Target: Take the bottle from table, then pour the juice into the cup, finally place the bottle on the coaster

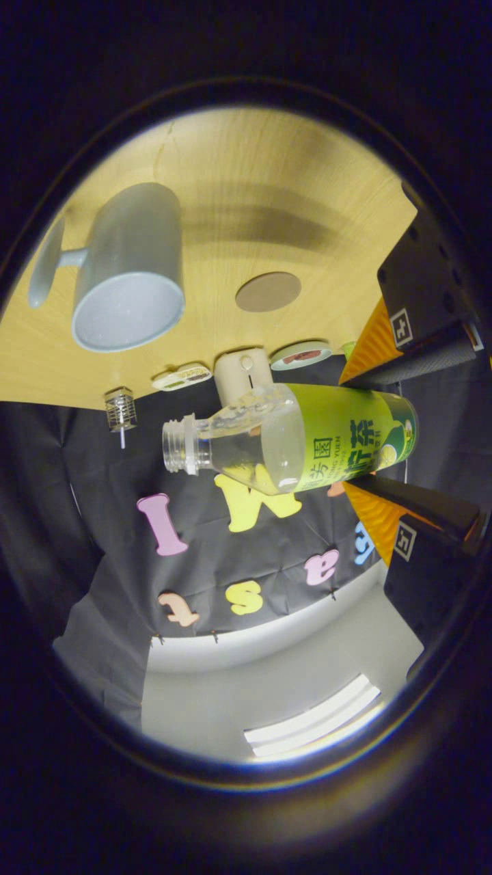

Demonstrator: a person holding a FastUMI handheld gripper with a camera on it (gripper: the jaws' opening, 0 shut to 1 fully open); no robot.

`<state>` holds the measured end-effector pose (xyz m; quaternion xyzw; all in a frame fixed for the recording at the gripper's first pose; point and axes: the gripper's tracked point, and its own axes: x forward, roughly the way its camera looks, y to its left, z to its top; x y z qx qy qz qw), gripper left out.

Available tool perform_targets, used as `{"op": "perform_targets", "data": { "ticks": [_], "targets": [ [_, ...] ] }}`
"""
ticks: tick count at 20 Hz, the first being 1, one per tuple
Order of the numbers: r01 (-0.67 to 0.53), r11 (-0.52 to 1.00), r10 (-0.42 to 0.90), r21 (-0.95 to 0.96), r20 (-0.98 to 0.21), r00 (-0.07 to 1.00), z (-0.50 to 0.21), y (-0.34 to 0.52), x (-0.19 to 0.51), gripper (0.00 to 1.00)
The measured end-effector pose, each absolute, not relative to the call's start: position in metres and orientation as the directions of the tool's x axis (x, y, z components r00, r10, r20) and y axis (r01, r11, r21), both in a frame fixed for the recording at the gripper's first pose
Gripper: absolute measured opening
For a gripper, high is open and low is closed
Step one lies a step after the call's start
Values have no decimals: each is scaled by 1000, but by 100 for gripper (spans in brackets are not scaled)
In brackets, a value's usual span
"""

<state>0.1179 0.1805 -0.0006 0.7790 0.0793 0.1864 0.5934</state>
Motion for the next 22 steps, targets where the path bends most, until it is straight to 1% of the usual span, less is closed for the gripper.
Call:
{"op": "perform_targets", "data": {
  "ticks": [6, 14, 22],
  "targets": [
    [-125, -308, 306, 943, 223, 926, 7, 175, 122, 77],
    [-145, -360, 312, 922, 265, 912, 15, 173, 121, 77],
    [-155, -374, 290, 914, 274, 917, 17, 171, 121, 77]
  ]
}}
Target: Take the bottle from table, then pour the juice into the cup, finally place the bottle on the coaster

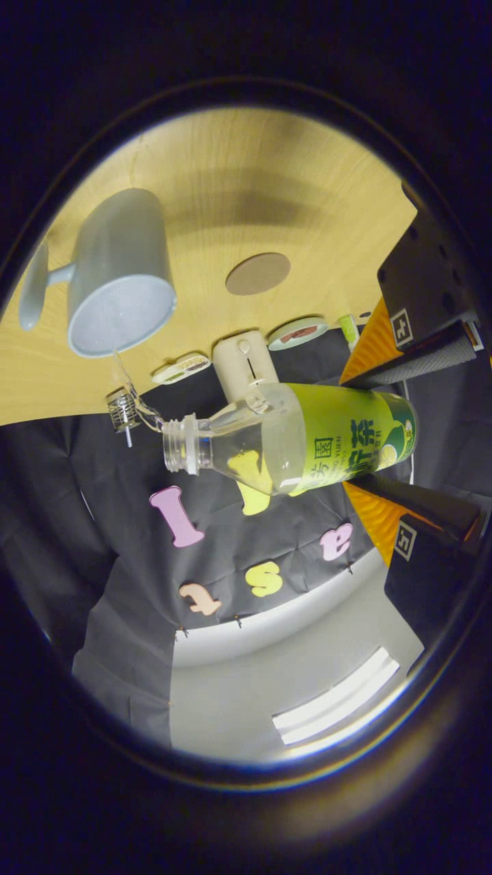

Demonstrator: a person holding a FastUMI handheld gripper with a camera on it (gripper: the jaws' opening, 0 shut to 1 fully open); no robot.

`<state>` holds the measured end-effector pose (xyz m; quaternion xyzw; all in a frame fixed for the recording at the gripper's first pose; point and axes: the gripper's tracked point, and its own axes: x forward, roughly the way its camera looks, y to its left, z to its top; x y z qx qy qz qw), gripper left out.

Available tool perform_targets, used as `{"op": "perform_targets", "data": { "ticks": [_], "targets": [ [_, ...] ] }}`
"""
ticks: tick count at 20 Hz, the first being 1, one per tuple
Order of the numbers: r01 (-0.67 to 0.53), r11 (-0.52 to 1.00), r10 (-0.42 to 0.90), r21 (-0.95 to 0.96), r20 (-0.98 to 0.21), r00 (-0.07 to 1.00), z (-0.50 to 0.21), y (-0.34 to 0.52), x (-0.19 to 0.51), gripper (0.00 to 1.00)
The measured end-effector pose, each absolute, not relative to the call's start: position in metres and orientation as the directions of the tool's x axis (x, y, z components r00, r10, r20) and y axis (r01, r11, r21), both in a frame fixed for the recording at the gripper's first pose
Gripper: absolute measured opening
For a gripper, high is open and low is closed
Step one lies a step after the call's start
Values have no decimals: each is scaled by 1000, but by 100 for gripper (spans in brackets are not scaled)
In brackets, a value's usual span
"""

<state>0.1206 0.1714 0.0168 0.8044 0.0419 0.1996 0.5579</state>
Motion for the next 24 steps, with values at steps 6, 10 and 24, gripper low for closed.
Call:
{"op": "perform_targets", "data": {
  "ticks": [6, 10, 24],
  "targets": [
    [-189, -411, 291, 892, 325, 900, 26, 173, 118, 77],
    [-202, -434, 270, 878, 340, 901, 34, 168, 117, 77],
    [-198, -479, 253, 855, 351, 902, 40, 158, 116, 77]
  ]
}}
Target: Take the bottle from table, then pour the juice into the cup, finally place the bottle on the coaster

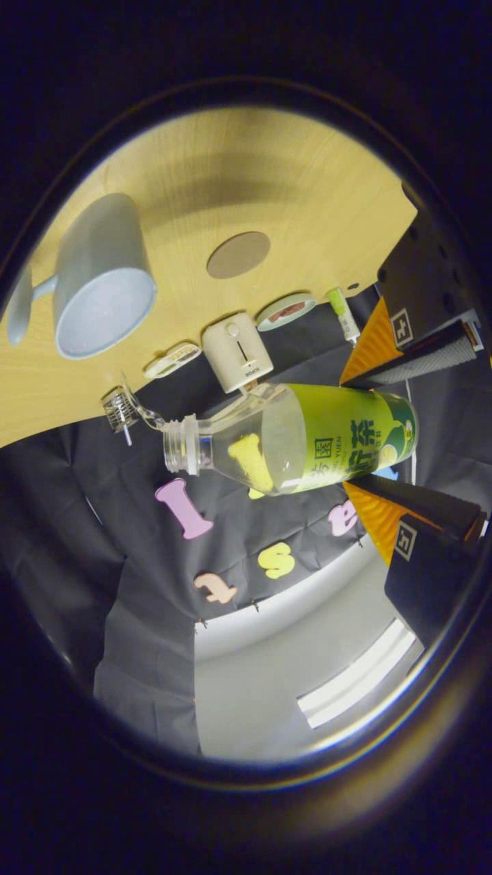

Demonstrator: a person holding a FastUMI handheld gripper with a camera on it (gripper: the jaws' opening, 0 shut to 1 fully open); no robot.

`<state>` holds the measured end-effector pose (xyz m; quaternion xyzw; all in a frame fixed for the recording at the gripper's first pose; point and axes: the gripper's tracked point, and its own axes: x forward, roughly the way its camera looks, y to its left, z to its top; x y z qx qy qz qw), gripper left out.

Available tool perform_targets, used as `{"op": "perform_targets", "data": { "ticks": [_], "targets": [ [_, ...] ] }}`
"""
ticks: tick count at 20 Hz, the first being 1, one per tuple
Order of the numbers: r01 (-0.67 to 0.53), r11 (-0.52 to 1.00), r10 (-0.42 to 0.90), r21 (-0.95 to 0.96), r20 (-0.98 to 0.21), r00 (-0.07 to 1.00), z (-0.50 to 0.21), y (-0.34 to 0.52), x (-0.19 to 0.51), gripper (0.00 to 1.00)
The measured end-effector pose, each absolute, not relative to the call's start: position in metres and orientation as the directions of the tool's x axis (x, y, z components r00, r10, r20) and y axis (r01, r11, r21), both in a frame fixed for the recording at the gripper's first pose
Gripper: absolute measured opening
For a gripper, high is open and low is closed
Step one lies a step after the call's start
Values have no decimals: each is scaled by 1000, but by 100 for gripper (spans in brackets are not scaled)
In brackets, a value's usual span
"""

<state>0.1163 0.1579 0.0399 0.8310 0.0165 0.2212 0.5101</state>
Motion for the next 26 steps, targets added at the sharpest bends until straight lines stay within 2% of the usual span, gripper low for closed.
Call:
{"op": "perform_targets", "data": {
  "ticks": [26],
  "targets": [
    [-233, -547, 204, 804, 398, 895, 48, 145, 116, 76]
  ]
}}
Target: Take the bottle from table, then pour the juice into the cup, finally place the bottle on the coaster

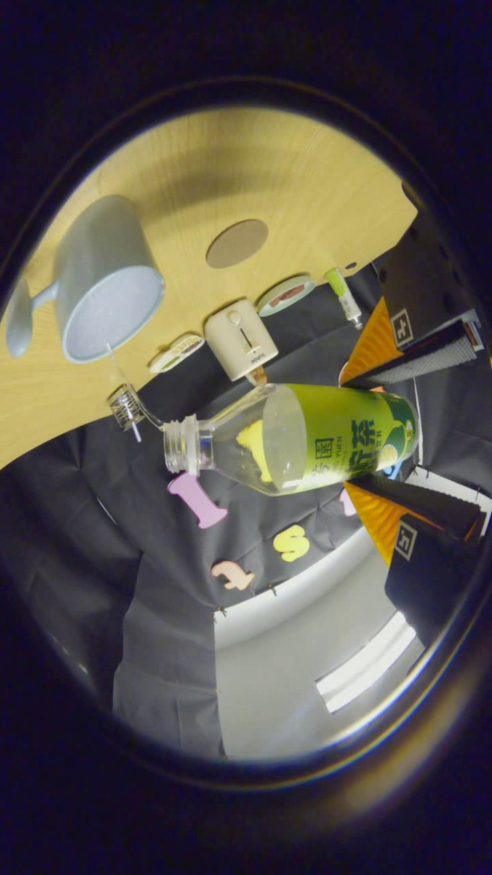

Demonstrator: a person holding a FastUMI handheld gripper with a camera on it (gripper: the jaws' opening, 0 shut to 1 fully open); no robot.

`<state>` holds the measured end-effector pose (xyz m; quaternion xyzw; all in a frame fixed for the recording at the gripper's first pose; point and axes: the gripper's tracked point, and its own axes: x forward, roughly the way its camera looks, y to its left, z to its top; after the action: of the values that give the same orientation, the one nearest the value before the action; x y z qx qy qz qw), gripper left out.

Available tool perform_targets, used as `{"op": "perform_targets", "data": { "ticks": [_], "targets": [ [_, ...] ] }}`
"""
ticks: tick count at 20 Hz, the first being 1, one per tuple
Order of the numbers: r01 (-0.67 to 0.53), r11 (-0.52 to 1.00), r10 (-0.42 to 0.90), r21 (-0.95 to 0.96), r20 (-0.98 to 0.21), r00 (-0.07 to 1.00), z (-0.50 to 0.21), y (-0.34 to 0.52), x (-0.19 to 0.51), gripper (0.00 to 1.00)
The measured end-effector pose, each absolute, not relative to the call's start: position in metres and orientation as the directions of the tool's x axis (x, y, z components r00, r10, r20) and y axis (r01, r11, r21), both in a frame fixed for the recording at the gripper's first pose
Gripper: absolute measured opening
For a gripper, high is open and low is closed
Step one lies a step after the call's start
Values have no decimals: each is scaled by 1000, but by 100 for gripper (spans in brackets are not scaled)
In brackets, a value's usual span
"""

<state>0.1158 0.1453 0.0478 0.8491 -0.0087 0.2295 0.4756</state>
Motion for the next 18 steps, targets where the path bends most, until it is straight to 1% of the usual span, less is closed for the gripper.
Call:
{"op": "perform_targets", "data": {
  "ticks": [18],
  "targets": [
    [-229, -556, 207, 799, 400, 893, 49, 145, 110, 76]
  ]
}}
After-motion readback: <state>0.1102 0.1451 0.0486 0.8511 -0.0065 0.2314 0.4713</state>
